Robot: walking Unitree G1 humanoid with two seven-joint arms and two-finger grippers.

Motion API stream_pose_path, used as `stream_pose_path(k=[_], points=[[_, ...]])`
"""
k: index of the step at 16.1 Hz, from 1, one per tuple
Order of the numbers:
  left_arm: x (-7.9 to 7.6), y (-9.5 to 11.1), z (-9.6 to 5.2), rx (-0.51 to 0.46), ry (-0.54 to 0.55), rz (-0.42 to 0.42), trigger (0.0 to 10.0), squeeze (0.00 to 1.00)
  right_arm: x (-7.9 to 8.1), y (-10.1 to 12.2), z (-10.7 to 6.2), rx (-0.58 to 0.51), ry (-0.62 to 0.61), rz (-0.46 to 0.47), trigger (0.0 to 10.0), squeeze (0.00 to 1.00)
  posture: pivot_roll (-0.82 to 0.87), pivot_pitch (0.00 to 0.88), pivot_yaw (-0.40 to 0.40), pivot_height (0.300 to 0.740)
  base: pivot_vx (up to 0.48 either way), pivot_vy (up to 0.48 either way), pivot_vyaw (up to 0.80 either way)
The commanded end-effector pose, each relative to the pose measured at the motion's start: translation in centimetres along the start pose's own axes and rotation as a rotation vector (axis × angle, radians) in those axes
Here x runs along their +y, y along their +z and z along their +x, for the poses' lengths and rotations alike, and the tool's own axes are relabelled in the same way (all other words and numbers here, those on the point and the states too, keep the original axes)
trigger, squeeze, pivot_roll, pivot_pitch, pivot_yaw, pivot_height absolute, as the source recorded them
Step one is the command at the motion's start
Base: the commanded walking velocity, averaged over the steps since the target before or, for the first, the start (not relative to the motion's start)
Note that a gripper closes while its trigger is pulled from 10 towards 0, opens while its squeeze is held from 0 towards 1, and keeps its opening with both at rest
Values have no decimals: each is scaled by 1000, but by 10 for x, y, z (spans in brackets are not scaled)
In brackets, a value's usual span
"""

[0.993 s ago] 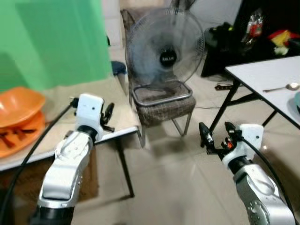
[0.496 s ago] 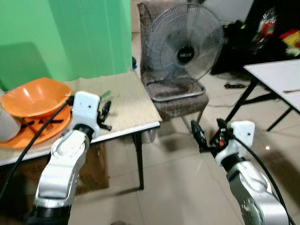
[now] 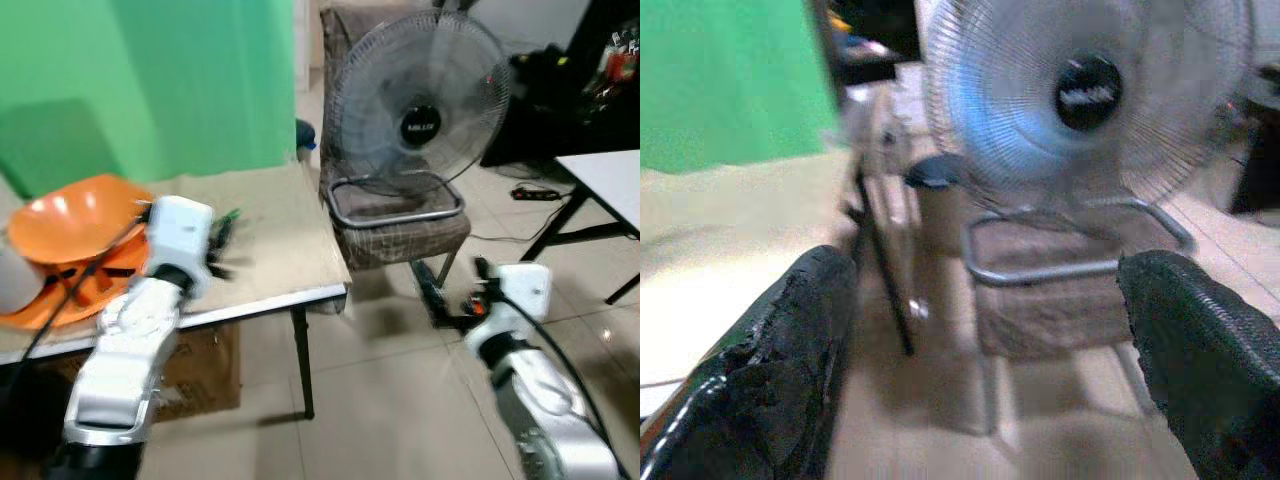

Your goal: Setting the table

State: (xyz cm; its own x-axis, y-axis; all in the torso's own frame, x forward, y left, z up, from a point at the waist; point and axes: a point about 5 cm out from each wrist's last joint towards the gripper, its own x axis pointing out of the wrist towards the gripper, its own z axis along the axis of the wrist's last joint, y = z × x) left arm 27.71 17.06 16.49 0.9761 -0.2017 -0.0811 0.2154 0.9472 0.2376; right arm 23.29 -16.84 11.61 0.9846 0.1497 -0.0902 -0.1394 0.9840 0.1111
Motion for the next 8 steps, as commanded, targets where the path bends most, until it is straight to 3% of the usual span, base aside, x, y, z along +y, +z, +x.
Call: stream_pose_path(k=[1,8], points=[[6,-1,-2,9,22,17,10000,0,3,2,3,-8,12,-7,10000,0,84,0,1,740,337,0,0],[14,3,0,3,37,37,10000,0,4,6,4,-13,85,2,10000,0,95,0,-12,740,322,0,0]])
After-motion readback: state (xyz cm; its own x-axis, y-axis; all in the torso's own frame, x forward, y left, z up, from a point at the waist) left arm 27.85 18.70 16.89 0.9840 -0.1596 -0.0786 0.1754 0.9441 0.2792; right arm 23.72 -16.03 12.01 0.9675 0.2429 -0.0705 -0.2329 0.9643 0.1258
